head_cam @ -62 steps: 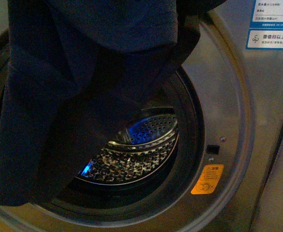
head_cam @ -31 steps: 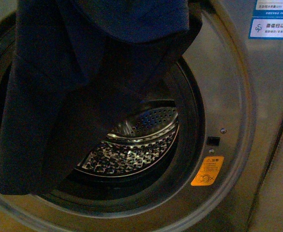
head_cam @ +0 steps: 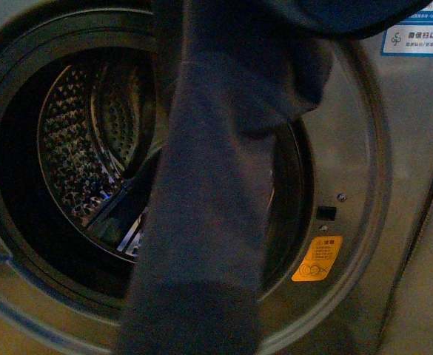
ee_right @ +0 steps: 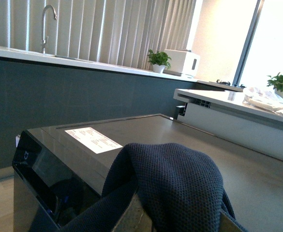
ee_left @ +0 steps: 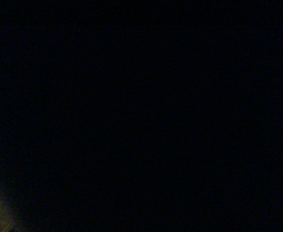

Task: Put clothes into washing machine

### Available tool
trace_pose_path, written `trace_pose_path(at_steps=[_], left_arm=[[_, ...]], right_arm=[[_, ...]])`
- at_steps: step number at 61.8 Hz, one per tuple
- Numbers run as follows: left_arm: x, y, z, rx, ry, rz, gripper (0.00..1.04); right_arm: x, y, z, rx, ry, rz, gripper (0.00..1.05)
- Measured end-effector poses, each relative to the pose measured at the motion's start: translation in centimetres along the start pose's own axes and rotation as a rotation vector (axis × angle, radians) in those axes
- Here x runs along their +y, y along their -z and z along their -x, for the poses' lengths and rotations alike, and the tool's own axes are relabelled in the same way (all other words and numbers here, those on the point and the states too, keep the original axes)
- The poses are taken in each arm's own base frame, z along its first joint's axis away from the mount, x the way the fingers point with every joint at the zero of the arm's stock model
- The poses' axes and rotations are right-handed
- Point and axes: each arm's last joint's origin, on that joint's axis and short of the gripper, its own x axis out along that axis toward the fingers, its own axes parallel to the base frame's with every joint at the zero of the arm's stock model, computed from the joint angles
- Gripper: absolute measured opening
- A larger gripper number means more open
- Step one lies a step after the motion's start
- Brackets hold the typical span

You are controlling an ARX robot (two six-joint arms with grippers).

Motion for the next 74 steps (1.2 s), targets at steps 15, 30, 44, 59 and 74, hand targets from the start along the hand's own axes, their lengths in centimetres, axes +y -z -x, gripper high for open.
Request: trace_pose_path(at_steps=[15,30,44,59,74], left_arm=[[-1.4,-1.0,-1.9,-0.093,-0.022,0.009,0.98],[-2.1,-1.7,-4.2,-0.167,-0.120,0.040,0.98],[-2.8,-2.3,-6.3,-0.213,-0.180,0.064,0.98],[-2.6,-3.1,-8.4,-0.216,-0.345,0.101,0.98],[-2.2,-3.1,-9.4,-0.155,-0.543,0.083,0.98]], right_arm=[[0.0,-0.1,0.0,-0.002,0.001,0.001,0.05],[-0.1,-0.2,0.1,-0.006,0.005,0.004,0.05],[-0.1,-0.3,0.2,-0.009,0.006,0.005,0.05],[-0.1,-0.4,0.2,-0.011,0.006,0.005,0.05],[-0.1,-0.4,0.2,-0.010,0.008,0.005,0.05]])
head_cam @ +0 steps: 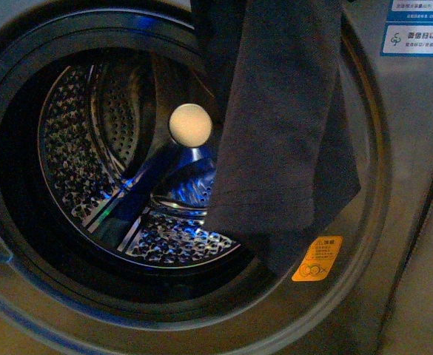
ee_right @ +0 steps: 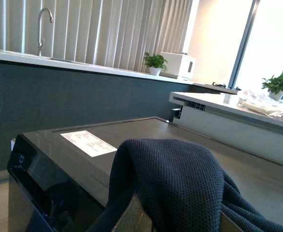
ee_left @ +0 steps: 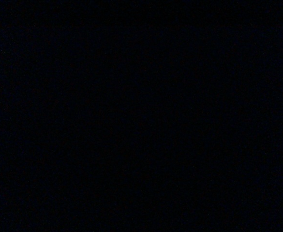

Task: Put clothes into washing machine

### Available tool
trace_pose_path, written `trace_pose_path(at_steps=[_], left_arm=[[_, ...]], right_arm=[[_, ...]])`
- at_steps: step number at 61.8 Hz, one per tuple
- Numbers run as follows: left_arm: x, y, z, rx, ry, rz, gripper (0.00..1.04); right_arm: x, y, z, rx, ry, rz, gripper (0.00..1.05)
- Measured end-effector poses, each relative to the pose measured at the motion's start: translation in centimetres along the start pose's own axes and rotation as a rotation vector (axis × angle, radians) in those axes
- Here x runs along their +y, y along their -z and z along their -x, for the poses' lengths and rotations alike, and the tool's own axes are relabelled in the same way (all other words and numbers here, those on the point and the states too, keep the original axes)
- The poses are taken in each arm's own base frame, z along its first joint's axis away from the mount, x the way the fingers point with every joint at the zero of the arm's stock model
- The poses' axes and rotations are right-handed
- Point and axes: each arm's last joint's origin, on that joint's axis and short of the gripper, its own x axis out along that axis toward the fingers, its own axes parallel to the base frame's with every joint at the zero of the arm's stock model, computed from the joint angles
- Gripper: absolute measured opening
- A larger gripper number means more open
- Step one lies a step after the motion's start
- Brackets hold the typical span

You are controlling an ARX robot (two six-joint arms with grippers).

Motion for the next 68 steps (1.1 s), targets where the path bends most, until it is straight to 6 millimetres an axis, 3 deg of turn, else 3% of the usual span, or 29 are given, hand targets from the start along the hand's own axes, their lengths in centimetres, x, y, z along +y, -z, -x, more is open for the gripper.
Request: trace_pose_path(at_steps=[4,12,25,37,55,68], left_arm=[[0.0,0.1,0.0,0.000,-0.008,-0.021,0.97],[0.5,0.5,0.4,0.006,-0.048,-0.045,0.71],[2.0,0.4,2.0,0.008,-0.070,-0.063,0.38],[3.9,-0.1,4.6,0.006,-0.082,-0.083,0.17],[7.1,0.1,7.4,0.012,-0.142,-0.096,0.14],[8.3,1.9,9.8,0.038,-0.146,-0.068,0.14]], right_arm=[[0.0,0.0,0.0,0.000,0.000,0.002,0.09],[0.0,0.0,0.0,0.000,0.000,0.003,0.36],[0.0,0.0,0.0,0.000,0.000,0.002,0.69],[0.0,0.0,0.0,0.000,-0.001,0.003,0.97],[0.0,-0.1,0.1,-0.003,-0.001,0.003,0.97],[0.0,-0.1,0.1,-0.004,-0.001,0.003,0.97]])
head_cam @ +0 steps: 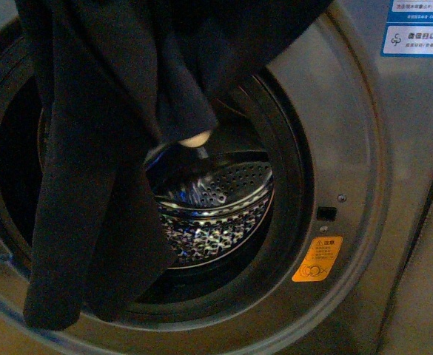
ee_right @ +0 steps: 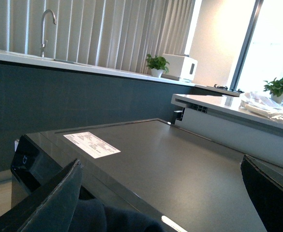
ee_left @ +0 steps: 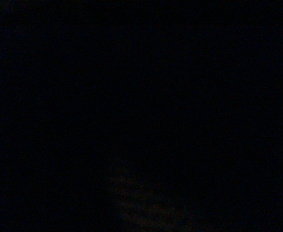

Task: Put clothes into washing machine

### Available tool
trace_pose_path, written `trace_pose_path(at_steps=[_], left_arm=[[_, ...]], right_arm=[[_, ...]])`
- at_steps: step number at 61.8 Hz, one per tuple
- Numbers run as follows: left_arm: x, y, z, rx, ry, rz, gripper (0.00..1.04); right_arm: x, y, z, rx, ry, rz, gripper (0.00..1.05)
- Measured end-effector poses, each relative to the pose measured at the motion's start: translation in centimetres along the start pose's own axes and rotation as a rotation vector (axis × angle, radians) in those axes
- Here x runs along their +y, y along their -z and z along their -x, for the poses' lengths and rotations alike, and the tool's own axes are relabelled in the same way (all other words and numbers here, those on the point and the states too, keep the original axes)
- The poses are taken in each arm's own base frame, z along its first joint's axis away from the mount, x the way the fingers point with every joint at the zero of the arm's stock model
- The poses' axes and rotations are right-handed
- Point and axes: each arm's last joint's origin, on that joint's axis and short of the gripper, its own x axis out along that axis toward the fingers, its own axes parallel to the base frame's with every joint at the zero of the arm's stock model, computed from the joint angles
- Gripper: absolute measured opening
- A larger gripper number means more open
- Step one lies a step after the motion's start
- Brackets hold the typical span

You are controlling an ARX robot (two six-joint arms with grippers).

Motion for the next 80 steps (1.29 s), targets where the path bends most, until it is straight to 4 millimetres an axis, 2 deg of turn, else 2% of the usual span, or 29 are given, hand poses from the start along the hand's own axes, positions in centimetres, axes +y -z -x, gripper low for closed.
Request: trace_pose_path(at_steps=[13,20,26,33,41,45,49,52,59,62,64,80], left_arm=[[1.9,3.2,2.0,0.070,-0.012,0.015,0.14],[3.0,4.4,2.7,0.099,-0.032,0.021,0.14],[3.8,4.9,3.1,0.100,-0.048,0.021,0.14],[4.1,5.4,3.3,0.104,-0.054,0.019,0.14],[4.5,6.5,3.4,0.125,-0.057,0.019,0.14],[4.8,7.1,3.4,0.139,-0.057,0.019,0.14],[5.1,7.7,3.3,0.150,-0.062,0.016,0.14],[5.3,8.3,3.2,0.154,-0.067,0.007,0.14],[5.9,9.2,3.0,0.165,-0.079,-0.002,0.14],[6.2,9.7,2.9,0.173,-0.088,-0.006,0.14],[6.6,10.2,2.8,0.179,-0.096,-0.007,0.14],[8.1,13.1,1.8,0.207,-0.140,-0.028,0.14]], right_arm=[[0.1,-0.1,0.1,-0.011,0.022,-0.005,0.97],[-0.2,0.2,0.9,-0.051,0.218,-0.048,0.97],[-0.2,1.0,2.8,-0.065,0.296,-0.081,0.97],[-0.2,2.7,6.3,-0.050,0.356,-0.138,0.97],[-0.2,6.0,10.3,-0.011,0.435,-0.182,0.97],[0.1,8.4,12.3,0.035,0.498,-0.200,0.97],[0.2,12.0,14.5,0.223,0.598,-0.157,0.87],[0.3,14.3,15.8,0.301,0.610,-0.136,0.80],[0.4,18.3,18.2,0.372,0.607,-0.122,0.64],[0.4,19.3,19.1,0.379,0.608,-0.121,0.58],[0.4,20.2,20.2,0.378,0.611,-0.121,0.51],[0.7,23.8,24.4,0.364,0.616,-0.119,0.18]])
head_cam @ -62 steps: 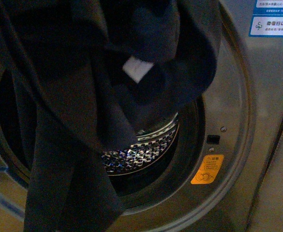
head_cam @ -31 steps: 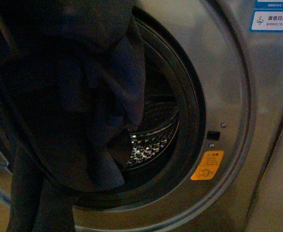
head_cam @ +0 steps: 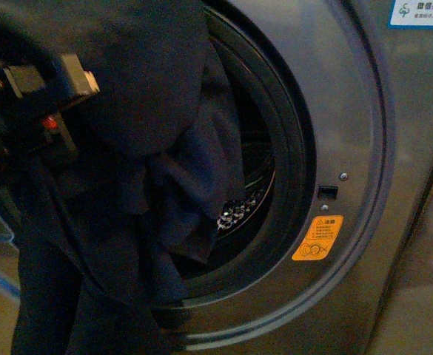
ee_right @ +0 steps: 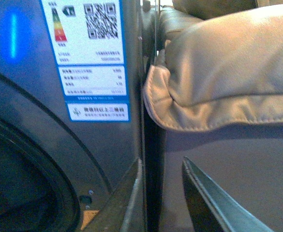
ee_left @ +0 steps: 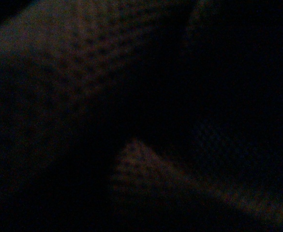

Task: Put clothes into washing machine

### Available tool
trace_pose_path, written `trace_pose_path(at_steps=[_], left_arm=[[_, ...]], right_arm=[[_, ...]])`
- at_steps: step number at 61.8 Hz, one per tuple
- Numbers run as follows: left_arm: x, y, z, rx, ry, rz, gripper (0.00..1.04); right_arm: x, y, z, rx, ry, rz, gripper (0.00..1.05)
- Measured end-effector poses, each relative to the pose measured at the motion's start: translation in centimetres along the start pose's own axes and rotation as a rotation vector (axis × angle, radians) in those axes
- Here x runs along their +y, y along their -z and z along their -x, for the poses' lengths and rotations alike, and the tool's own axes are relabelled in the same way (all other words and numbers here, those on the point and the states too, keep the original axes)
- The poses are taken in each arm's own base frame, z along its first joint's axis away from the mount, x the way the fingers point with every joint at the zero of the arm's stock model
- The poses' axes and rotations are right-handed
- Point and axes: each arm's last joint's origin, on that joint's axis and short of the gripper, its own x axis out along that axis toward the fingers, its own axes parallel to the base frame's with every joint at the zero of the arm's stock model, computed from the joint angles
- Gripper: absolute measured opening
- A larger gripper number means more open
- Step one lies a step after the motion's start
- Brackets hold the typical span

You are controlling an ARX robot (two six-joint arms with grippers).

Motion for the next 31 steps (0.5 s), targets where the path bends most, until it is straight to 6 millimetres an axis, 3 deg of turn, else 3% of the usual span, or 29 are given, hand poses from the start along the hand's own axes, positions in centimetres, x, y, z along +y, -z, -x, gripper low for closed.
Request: trace_pose_path(at_steps=[9,31], left_arm=[[0.8,1.7,-1.5,0.032,-0.037,-0.007,0.14],[2.3,5.4,-5.8,0.108,-0.102,-0.050,0.14]], right_arm=[[-0.8,2.3,0.7,0.014,0.000,0.006,0.01],[-2.2,6.2,2.3,0.017,0.004,0.007,0.02]])
